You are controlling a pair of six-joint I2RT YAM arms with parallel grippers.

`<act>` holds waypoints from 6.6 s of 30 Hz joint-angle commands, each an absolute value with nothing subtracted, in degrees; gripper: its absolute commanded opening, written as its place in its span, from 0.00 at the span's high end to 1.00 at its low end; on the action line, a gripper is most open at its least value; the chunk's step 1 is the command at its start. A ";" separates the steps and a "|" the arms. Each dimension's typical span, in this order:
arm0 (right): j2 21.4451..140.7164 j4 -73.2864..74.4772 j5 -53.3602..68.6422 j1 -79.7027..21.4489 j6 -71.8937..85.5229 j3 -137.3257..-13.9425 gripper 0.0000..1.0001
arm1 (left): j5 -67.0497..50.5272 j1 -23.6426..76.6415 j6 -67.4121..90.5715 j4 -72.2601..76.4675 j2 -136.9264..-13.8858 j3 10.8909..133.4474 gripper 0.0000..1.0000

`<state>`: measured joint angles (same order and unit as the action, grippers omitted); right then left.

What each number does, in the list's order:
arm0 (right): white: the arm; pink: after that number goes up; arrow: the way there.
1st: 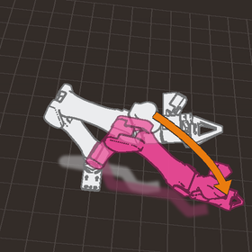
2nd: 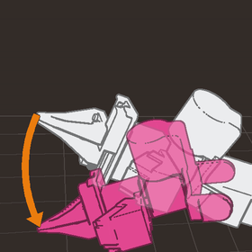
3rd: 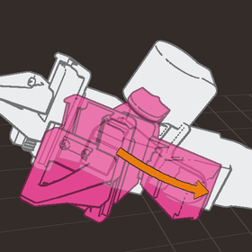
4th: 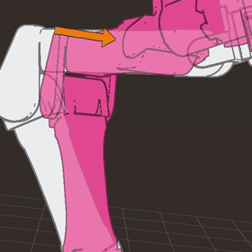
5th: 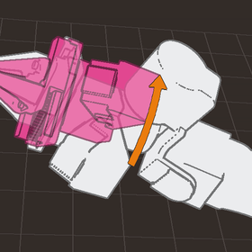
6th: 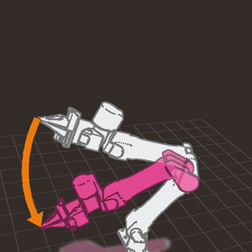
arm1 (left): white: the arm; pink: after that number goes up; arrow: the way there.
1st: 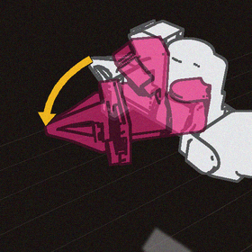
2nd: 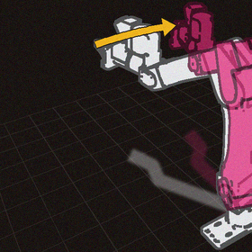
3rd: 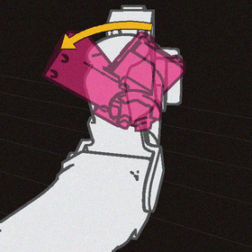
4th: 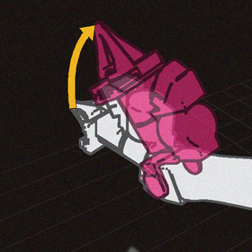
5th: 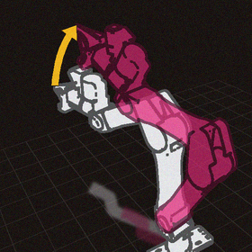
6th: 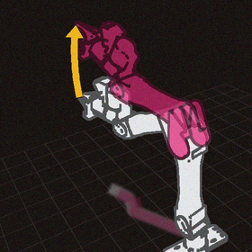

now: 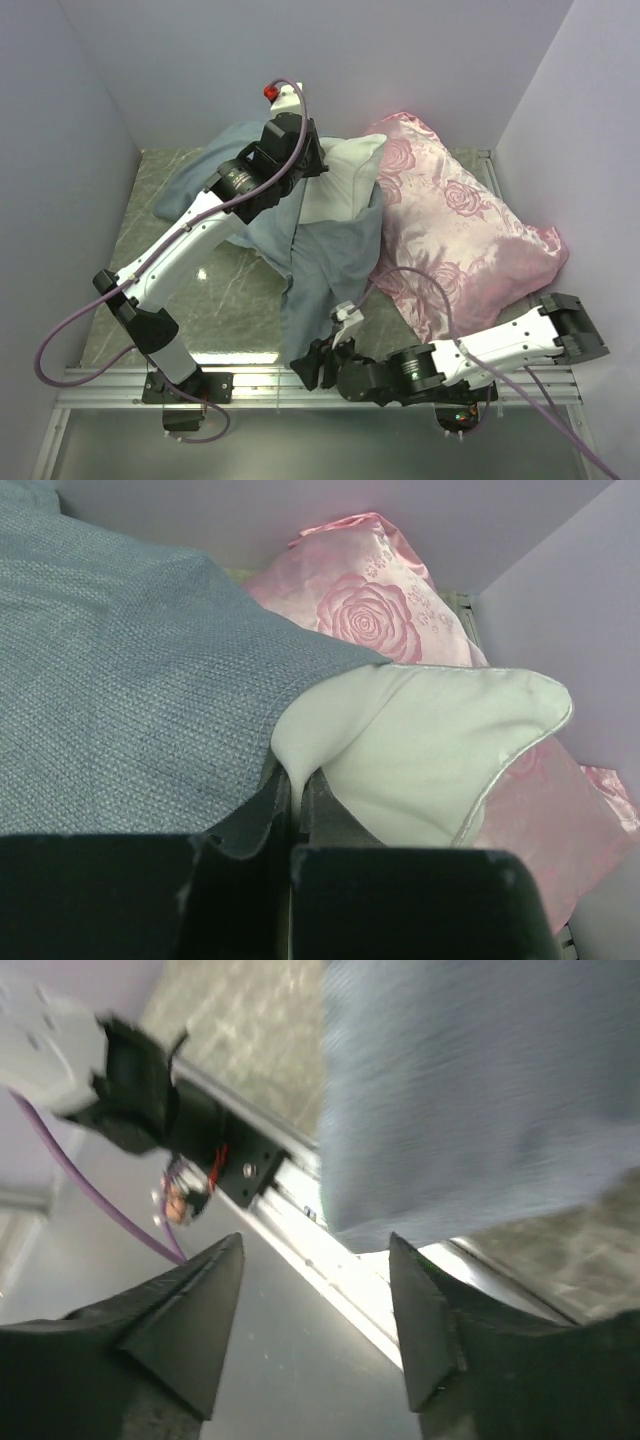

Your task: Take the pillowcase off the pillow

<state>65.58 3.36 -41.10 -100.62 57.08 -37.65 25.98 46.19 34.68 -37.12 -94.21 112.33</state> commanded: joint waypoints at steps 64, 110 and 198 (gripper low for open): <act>79.46 -13.48 -34.00 -96.50 56.88 -31.54 0.72 | 20.40 36.65 34.80 -24.26 -89.31 125.96 1.00; 56.87 29.00 -38.67 -71.72 54.40 -64.42 0.38 | 23.03 43.51 38.76 -13.10 -84.46 102.92 1.00; 49.59 1.57 -4.13 -37.79 49.57 -43.77 0.25 | 16.79 50.45 51.24 -6.51 -56.77 57.74 0.99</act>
<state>55.94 0.78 -2.00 -37.52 48.12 -43.68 17.43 50.09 49.45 -13.10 -54.92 56.21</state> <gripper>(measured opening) 0.738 0.044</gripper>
